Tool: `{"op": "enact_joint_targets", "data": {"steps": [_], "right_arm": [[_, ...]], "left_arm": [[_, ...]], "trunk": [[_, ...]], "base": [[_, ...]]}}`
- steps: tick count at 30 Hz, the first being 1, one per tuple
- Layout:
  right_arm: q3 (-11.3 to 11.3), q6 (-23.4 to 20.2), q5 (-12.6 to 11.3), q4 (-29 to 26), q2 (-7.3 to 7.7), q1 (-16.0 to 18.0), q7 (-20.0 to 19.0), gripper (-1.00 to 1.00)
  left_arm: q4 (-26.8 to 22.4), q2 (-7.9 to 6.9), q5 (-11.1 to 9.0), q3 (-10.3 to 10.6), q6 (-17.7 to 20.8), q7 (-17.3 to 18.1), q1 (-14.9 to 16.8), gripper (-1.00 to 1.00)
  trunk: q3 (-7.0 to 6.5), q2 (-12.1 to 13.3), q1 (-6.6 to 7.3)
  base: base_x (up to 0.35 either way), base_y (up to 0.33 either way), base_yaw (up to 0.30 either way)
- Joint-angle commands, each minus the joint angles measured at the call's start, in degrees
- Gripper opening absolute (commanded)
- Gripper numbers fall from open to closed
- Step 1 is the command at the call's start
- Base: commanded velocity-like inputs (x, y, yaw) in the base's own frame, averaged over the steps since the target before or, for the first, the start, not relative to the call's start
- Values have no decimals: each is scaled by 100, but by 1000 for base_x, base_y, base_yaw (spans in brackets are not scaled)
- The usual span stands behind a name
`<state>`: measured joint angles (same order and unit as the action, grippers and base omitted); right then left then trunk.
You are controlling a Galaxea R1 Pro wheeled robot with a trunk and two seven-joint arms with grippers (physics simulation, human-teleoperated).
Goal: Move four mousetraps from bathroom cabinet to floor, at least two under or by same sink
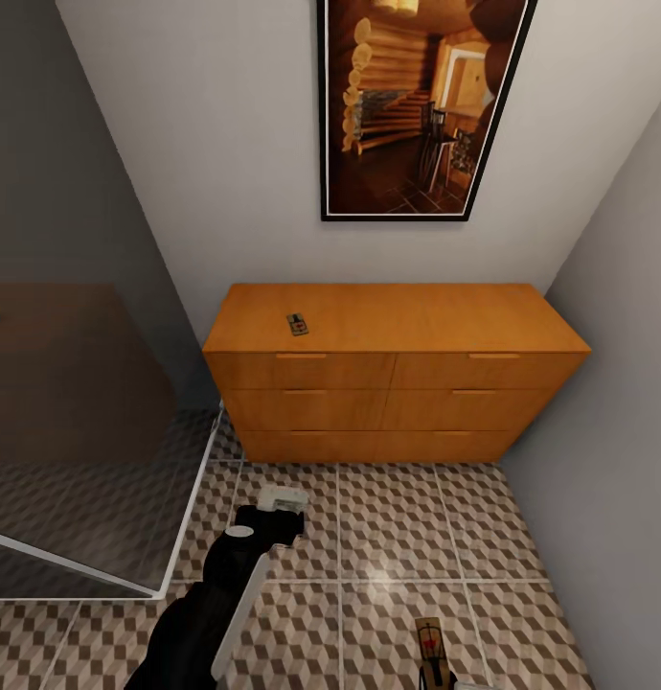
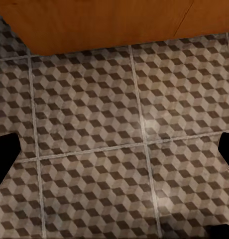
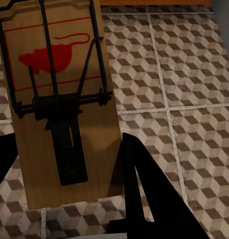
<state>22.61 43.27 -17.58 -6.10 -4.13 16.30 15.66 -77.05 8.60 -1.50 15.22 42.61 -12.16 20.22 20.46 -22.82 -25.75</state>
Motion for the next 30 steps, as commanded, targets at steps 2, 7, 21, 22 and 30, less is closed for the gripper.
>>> {"op": "enact_joint_targets", "data": {"steps": [2, 7, 21, 22, 30], "right_arm": [[68, 26, -8, 10, -64, 6, 25, -100], [68, 25, -8, 11, -69, 5, 25, -100], [68, 24, -17, 4, -1, 5, 25, -100], [68, 24, -17, 4, -1, 5, 25, -100], [68, 24, -17, 8, 0, 4, 25, -100]], "left_arm": [[-71, -66, 51, 16, 22, -98, -61, 100], [-231, -77, 179, 12, 28, -113, -222, 100], [-681, -98, 175, 25, 19, -138, -247, 100], [-713, -95, 175, 25, 17, -138, -247, 100], [-970, -69, 176, 22, 33, -142, -236, 100]], "trunk": [[9, -10, -3], [9, -10, -3], [9, -10, -3], [9, -10, -3], [9, -10, -3]], "base": [[0, 0, 0], [0, 0, 0], [7, 0, 0], [82, 0, 0], [28, 0, 0]]}}
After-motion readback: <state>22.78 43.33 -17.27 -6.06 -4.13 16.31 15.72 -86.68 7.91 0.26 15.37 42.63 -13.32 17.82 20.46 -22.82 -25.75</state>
